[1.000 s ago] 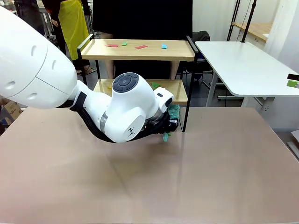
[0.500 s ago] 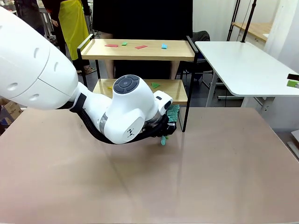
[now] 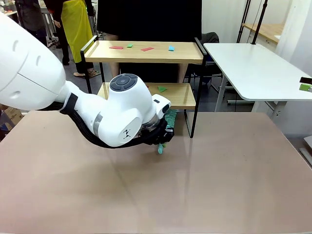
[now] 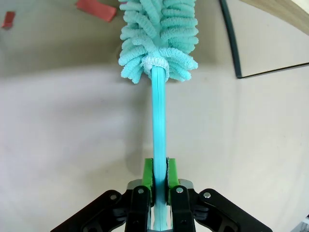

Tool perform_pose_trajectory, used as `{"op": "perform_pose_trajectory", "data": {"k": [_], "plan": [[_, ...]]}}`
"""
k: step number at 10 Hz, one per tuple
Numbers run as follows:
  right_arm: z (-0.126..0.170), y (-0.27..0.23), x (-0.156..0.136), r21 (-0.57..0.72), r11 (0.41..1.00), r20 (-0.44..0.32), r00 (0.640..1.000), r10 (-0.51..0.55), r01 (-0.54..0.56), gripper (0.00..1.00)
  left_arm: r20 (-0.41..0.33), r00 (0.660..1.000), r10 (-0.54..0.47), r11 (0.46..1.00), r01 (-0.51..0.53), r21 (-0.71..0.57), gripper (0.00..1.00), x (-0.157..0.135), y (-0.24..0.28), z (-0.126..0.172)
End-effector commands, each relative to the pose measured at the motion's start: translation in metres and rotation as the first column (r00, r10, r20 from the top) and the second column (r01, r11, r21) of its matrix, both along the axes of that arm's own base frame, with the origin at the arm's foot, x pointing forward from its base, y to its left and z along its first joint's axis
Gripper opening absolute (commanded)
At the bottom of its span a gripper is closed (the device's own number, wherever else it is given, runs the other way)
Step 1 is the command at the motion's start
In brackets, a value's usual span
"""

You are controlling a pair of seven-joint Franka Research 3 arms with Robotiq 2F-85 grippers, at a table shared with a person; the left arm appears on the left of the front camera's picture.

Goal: Clean the shelf.
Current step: Clean the specific section of the Shelf indicated by the human with the Duster.

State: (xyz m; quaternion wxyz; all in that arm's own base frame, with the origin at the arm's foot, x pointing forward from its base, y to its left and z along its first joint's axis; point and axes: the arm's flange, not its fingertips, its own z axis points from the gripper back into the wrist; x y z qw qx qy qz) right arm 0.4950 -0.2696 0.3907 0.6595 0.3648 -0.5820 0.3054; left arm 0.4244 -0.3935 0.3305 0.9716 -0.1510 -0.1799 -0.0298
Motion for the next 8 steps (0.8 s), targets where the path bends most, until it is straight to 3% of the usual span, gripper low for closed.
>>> {"op": "perform_pose_trajectory", "data": {"k": [1, 5, 8], "plan": [[0.002, 0.002, 0.001, -0.003, 1.000, 0.004, 1.000, 0.002, -0.002, 1.00, -0.011, 0.999, 0.049, 0.997, -0.048, 0.057, 0.13, -0.010, 0.023, 0.007], [0.002, 0.002, 0.001, -0.003, 1.000, 0.004, 1.000, 0.002, -0.002, 1.00, -0.007, 0.993, 0.118, 0.979, -0.115, 0.169, 0.13, -0.018, 0.066, 0.003], [0.002, 0.002, 0.001, -0.003, 1.000, 0.004, 1.000, 0.002, -0.002, 1.00, 0.040, 0.986, 0.164, 0.941, -0.168, 0.293, 0.13, -0.030, 0.089, 0.008]]}}
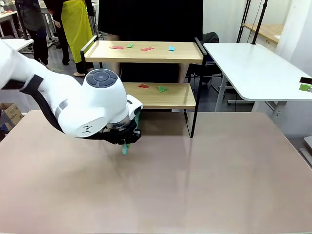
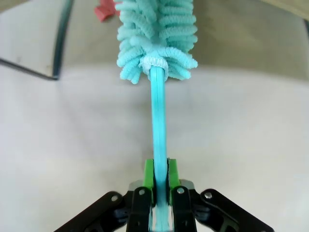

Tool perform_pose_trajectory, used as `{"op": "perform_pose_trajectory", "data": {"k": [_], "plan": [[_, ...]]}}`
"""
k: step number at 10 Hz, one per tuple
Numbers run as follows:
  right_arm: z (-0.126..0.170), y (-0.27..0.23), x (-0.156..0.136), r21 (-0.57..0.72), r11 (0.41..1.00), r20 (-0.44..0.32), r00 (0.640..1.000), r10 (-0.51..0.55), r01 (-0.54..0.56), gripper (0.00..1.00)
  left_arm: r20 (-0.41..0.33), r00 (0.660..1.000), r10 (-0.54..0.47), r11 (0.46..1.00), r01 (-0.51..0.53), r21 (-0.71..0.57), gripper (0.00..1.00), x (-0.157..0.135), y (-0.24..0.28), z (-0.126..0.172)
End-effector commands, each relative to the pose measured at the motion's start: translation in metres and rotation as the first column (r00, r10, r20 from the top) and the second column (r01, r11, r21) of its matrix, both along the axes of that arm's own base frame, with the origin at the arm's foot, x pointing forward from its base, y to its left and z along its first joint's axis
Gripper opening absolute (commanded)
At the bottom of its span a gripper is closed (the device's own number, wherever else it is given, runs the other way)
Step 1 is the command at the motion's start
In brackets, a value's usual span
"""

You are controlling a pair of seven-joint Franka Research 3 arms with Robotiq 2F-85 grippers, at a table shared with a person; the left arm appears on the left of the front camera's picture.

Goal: Clean the shelf.
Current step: Clean the specific section of the Shelf indicated by the human with the Duster.

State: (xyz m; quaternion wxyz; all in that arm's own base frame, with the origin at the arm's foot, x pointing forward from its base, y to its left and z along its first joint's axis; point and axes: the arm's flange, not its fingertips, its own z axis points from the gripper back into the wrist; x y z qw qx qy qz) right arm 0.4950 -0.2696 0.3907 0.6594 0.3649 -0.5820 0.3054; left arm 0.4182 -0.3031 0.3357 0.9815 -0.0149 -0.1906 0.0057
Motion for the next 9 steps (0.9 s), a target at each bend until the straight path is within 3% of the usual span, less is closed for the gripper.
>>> {"op": "perform_pose_trajectory", "data": {"k": [1, 5, 9], "plan": [[0.002, 0.002, 0.001, -0.003, 1.000, 0.004, 1.000, 0.002, -0.002, 1.00, 0.024, 0.998, 0.064, 0.993, -0.066, 0.096, 0.13, -0.029, 0.004, 0.008], [0.002, 0.002, 0.001, -0.003, 1.000, 0.004, 1.000, 0.002, -0.002, 1.00, 0.062, 0.996, 0.062, 0.947, -0.078, 0.312, 0.13, -0.042, 0.013, 0.010], [0.002, 0.002, 0.001, -0.003, 1.000, 0.004, 1.000, 0.002, -0.002, 1.00, 0.178, 0.984, 0.021, 0.901, -0.095, 0.424, 0.13, -0.048, 0.009, 0.012]]}}
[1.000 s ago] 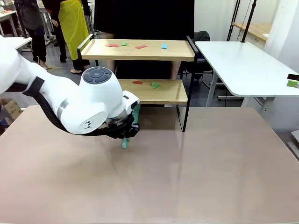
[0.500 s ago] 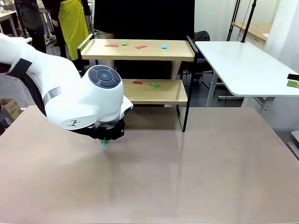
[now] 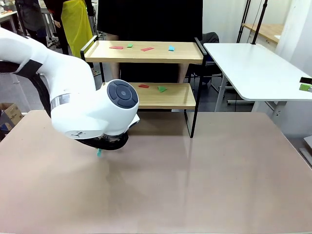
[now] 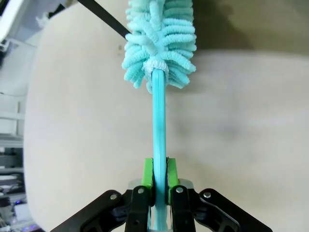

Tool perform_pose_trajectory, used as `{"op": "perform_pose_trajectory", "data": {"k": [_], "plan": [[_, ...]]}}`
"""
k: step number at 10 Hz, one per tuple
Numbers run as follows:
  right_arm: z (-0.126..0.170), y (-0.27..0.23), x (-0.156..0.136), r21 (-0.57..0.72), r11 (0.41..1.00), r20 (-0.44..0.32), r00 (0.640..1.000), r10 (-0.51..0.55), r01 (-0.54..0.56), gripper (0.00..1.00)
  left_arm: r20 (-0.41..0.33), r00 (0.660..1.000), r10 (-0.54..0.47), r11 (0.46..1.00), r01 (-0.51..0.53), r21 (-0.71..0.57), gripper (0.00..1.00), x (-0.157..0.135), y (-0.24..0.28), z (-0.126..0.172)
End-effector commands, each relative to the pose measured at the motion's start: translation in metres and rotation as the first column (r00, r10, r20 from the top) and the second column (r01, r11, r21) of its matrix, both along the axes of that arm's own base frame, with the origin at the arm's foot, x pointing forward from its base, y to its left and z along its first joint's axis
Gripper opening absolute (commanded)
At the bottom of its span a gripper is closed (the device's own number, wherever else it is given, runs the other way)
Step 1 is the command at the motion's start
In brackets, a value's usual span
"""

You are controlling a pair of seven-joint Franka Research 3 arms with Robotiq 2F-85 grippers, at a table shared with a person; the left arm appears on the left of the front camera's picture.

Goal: Clean the shelf.
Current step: Clean the specific section of the Shelf indicated by the human with the Duster.

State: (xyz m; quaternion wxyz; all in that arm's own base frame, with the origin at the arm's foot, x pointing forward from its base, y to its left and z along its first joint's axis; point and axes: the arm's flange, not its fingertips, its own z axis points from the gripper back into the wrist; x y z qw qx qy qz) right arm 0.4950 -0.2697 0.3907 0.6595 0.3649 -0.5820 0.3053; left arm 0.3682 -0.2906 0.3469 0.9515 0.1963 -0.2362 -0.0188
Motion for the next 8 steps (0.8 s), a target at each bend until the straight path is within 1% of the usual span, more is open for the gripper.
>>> {"op": "perform_pose_trajectory", "data": {"k": [1, 2, 5, 6, 7, 8], "plan": [[0.002, 0.002, 0.001, -0.003, 1.000, 0.004, 1.000, 0.002, -0.002, 1.00, 0.066, 0.994, -0.091, 0.992, 0.096, -0.083, 0.13, -0.001, -0.010, 0.002], [0.002, 0.002, 0.001, -0.003, 1.000, 0.004, 1.000, 0.002, -0.002, 1.00, 0.000, 1.000, 0.000, 1.000, 0.000, 0.000, 0.13, 0.000, 0.000, 0.000], [0.002, 0.002, 0.001, -0.003, 1.000, 0.004, 1.000, 0.002, -0.002, 1.00, 0.000, 1.000, 0.000, 1.000, 0.000, 0.000, 0.13, 0.000, 0.000, 0.000], [0.002, 0.002, 0.001, -0.003, 1.000, 0.004, 1.000, 0.002, -0.002, 1.00, 0.006, 1.000, -0.019, 1.000, 0.019, -0.008, 0.13, -0.001, -0.003, -0.001], [0.002, 0.002, 0.001, -0.003, 1.000, 0.004, 1.000, 0.002, -0.002, 1.00, 0.047, 0.995, -0.083, 0.995, 0.085, -0.053, 0.13, -0.005, 0.003, 0.005], [0.002, 0.002, 0.001, -0.003, 1.000, 0.004, 1.000, 0.002, -0.002, 1.00, 0.061, 0.993, -0.100, 0.992, 0.104, -0.065, 0.13, -0.009, 0.009, 0.011]]}}
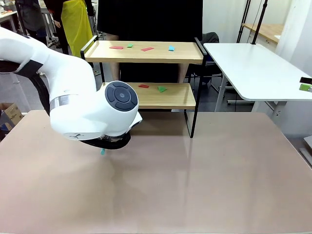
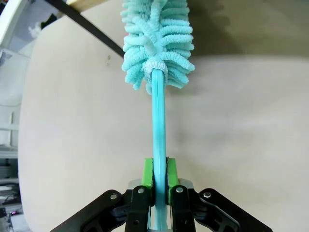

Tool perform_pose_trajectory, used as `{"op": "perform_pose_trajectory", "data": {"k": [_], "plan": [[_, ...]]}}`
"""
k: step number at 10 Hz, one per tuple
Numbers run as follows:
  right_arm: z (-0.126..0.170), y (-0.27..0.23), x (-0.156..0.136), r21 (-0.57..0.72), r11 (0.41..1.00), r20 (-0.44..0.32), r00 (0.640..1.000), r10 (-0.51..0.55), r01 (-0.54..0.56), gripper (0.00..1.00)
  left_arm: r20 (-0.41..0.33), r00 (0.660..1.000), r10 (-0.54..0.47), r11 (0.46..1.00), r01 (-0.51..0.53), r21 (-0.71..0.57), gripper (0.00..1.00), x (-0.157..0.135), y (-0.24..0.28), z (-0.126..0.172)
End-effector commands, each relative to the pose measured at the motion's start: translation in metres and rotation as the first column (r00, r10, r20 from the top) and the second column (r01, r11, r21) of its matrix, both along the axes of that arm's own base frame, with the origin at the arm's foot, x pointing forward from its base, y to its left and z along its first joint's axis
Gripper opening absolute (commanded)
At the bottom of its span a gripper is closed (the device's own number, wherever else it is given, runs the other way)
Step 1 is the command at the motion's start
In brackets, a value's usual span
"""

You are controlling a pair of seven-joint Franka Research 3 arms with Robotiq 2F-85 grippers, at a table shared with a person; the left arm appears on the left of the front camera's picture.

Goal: Clean the shelf.
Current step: Clean the specific section of the Shelf indicated by the human with the Duster.

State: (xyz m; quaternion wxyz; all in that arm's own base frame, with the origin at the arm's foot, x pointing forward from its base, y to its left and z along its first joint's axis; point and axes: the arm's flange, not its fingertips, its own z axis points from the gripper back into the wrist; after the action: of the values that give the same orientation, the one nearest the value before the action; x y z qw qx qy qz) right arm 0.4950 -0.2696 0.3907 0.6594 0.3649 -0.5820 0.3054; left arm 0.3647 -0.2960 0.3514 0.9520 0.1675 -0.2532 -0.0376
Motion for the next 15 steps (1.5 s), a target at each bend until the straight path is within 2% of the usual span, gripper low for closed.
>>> {"op": "perform_pose_trajectory", "data": {"k": [1, 3, 6, 7, 9, 10, 12, 14, 15], "plan": [[0.002, 0.002, 0.001, -0.003, 1.000, 0.004, 1.000, 0.002, -0.002, 1.00, 0.032, 0.996, -0.084, 0.996, 0.086, -0.039, 0.13, -0.008, 0.017, 0.008], [0.002, 0.002, 0.001, -0.003, 1.000, 0.004, 1.000, 0.002, -0.002, 1.00, 0.027, 0.978, -0.205, 0.974, 0.207, -0.089, 0.13, -0.012, 0.024, 0.012], [0.002, 0.002, 0.001, -0.003, 1.000, 0.004, 1.000, 0.002, -0.002, 1.00, 0.033, 0.907, -0.419, 0.892, 0.419, -0.170, 0.13, -0.020, 0.049, 0.022], [0.002, 0.002, 0.001, -0.003, 1.000, 0.004, 1.000, 0.002, -0.002, 1.00, 0.038, 0.873, -0.487, 0.852, 0.484, -0.198, 0.13, -0.023, 0.057, 0.027], [0.002, 0.002, 0.001, -0.003, 1.000, 0.004, 1.000, 0.002, -0.002, 1.00, -0.037, 0.796, -0.604, 0.783, 0.585, -0.211, 0.13, -0.024, 0.079, 0.045], [0.002, 0.002, 0.001, -0.003, 1.000, 0.004, 1.000, 0.002, -0.002, 1.00, -0.085, 0.745, -0.662, 0.742, 0.635, -0.215, 0.13, -0.028, 0.093, 0.062], [0.002, 0.002, 0.001, -0.003, 1.000, 0.004, 1.000, 0.002, -0.002, 1.00, -0.161, 0.699, -0.697, 0.716, 0.665, -0.213, 0.13, -0.033, 0.114, 0.089], [0.002, 0.002, 0.001, -0.003, 1.000, 0.004, 1.000, 0.002, -0.002, 1.00, -0.200, 0.650, -0.733, 0.680, 0.699, -0.221, 0.13, -0.041, 0.129, 0.116], [0.002, 0.002, 0.001, -0.003, 1.000, 0.004, 1.000, 0.002, -0.002, 1.00, -0.215, 0.613, -0.760, 0.649, 0.729, -0.218, 0.13, -0.046, 0.136, 0.128]]}}
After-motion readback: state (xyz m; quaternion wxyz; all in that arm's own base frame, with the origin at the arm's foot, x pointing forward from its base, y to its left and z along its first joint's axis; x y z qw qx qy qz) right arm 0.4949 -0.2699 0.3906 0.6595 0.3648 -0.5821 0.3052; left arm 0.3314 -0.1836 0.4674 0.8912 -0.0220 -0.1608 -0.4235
